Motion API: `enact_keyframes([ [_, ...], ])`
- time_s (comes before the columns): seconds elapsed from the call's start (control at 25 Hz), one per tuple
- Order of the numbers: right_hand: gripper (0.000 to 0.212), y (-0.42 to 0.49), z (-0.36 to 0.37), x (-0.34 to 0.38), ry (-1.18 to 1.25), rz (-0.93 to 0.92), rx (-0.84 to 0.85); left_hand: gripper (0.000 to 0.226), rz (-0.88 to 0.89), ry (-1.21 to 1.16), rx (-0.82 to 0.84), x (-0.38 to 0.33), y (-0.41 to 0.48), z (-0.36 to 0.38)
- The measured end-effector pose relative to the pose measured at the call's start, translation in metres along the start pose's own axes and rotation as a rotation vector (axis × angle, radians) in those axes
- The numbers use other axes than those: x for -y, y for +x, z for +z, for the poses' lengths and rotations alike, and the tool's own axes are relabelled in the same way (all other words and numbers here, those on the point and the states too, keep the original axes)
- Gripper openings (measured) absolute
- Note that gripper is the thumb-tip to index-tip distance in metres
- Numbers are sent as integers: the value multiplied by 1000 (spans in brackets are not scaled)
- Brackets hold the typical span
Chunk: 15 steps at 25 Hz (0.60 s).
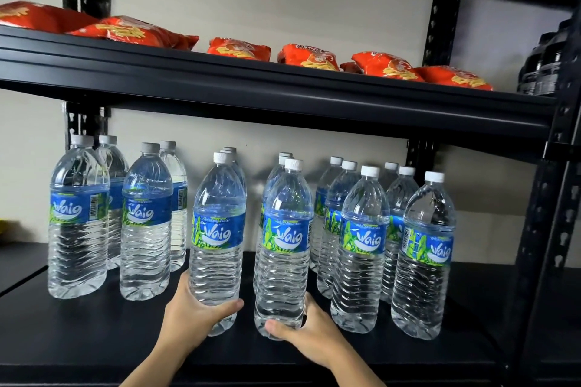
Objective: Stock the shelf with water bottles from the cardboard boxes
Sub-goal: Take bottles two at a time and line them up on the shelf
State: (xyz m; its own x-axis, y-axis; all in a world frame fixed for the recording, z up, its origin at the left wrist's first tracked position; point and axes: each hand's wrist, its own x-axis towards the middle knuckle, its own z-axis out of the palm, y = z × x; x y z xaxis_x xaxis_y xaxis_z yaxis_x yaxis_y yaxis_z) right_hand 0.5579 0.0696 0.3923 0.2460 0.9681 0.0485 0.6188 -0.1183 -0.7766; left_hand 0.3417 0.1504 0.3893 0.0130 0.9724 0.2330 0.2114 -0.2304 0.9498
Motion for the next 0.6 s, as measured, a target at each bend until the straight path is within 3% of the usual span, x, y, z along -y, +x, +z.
enact_keyframes([
  [0.08, 78, -2, -1, 3, -18, 4, 3, 80, 5, 0, -17, 2, 1, 1],
  [0.24, 105, -7, -4, 8, -8, 25, 8, 77, 6, -15, -33, 2, 2, 1],
  [0.4, 92, -7, -7, 10, -15, 31, 39, 81, -1, -20, -25, 1, 3, 1],
  [0.6, 120, 4, 3, 0, -30, 61, 39, 84, -13, 3, -38, 4, 4, 1],
])
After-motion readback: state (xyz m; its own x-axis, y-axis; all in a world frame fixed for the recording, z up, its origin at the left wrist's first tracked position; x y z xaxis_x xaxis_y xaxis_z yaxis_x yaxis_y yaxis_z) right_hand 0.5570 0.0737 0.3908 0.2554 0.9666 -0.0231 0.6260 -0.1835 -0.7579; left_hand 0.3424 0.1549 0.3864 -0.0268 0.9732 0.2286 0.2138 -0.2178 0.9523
